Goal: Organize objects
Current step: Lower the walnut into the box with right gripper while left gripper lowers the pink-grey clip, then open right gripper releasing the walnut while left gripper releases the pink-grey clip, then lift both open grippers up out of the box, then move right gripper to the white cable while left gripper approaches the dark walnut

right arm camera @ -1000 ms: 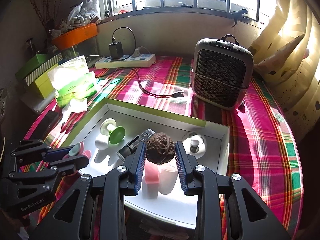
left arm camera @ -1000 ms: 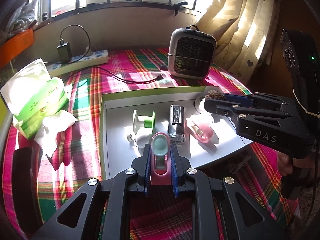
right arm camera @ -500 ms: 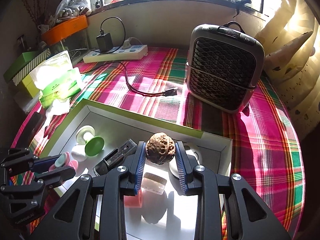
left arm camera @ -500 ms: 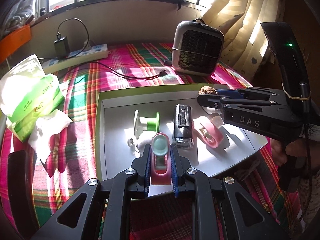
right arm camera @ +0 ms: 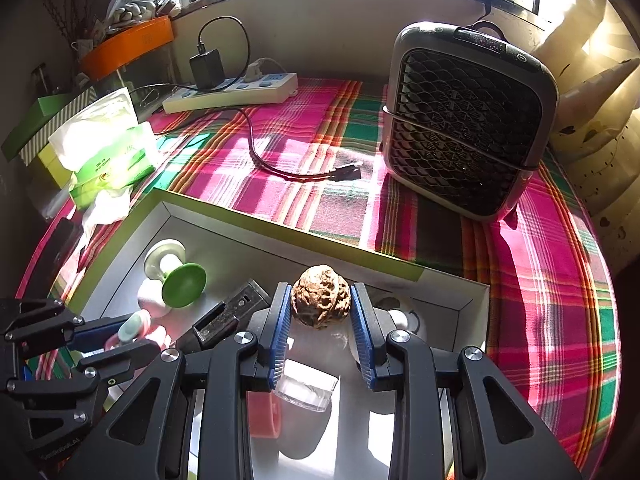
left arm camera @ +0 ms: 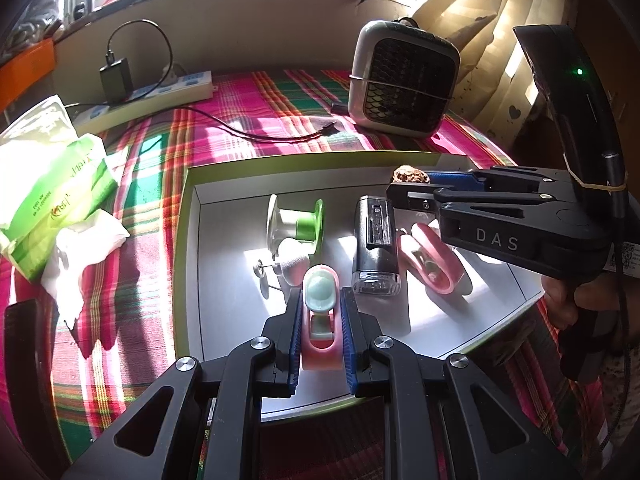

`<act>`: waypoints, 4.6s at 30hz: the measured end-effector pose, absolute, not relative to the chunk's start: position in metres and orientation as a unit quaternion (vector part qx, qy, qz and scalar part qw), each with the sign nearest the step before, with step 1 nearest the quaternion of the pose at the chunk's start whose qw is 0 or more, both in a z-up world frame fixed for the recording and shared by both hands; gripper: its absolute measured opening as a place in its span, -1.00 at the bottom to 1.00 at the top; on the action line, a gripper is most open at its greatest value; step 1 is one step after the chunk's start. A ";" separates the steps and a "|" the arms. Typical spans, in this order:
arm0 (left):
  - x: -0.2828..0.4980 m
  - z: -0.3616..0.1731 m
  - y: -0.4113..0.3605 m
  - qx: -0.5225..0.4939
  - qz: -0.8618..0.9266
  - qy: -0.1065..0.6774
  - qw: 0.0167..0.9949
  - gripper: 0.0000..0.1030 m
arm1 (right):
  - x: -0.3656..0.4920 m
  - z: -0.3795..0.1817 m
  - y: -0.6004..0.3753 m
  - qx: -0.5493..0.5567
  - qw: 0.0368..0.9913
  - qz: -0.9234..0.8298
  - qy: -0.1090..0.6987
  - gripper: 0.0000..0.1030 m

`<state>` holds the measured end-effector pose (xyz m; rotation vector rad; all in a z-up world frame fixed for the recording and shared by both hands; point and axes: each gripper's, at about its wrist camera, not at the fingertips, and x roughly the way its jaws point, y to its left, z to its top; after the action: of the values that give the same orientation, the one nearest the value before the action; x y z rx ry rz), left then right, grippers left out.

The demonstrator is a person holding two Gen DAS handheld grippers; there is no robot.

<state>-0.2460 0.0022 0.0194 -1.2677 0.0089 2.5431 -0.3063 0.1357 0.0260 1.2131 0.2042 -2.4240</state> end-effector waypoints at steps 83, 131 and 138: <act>-0.182 0.044 0.008 -0.408 0.891 -0.003 0.197 -0.29 | -0.219 0.065 0.170 0.390 0.181 -0.901 0.056 -0.11; -0.183 0.019 0.017 -0.450 0.869 -0.011 0.206 -0.15 | -0.155 0.015 0.176 0.446 0.291 -0.844 0.065 -0.11; -0.184 0.019 0.015 -0.449 0.870 -0.009 0.202 -0.15 | -0.155 0.014 0.169 0.442 0.288 -0.846 0.071 -0.11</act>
<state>-0.1842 0.0155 0.0186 -1.2544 -0.0251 2.4291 -0.1549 0.1690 0.0142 1.1811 0.1889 -2.2596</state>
